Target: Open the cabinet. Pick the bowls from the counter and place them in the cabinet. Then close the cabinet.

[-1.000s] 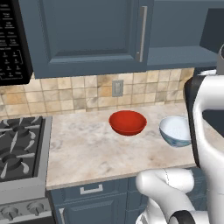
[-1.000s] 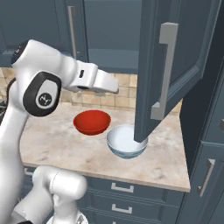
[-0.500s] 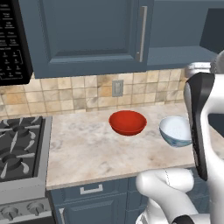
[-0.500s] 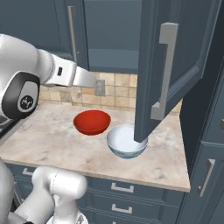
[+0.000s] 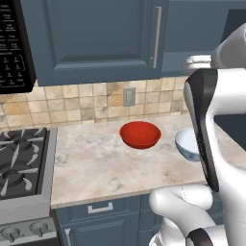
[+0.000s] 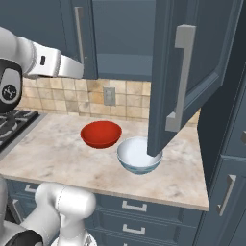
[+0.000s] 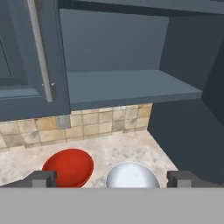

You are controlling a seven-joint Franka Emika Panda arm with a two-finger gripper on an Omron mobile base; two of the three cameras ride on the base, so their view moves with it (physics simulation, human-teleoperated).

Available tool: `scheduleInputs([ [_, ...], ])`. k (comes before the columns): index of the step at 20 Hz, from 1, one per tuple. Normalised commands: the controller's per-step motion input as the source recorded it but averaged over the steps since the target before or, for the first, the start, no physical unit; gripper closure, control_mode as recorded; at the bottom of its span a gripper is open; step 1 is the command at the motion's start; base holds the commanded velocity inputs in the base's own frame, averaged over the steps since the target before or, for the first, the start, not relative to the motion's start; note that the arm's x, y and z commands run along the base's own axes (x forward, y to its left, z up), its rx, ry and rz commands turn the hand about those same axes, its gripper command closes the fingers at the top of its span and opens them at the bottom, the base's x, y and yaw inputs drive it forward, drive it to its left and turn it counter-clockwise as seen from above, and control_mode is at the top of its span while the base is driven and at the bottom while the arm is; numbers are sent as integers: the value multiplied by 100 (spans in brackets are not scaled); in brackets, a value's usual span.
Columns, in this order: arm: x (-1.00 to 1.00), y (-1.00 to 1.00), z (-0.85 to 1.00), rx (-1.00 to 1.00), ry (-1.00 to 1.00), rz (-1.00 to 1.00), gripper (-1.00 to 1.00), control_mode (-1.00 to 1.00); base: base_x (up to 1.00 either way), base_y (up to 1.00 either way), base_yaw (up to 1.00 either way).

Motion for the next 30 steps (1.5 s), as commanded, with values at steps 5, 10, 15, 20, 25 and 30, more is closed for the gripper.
scheduleInputs([
  [5,22,31,18,0,0,5,-100,-100,0,0,0],
  [10,26,27,2,0,-1,7,-100,-100,0,0,0],
  [15,18,41,-2,0,-8,6,-100,-100,0,0,0],
  [20,46,30,0,0,0,5,-100,-100,0,0,0],
  [25,69,13,0,0,1,2,-100,-100,0,0,0],
  [30,76,0,0,0,5,1,-100,-100,0,0,0],
])
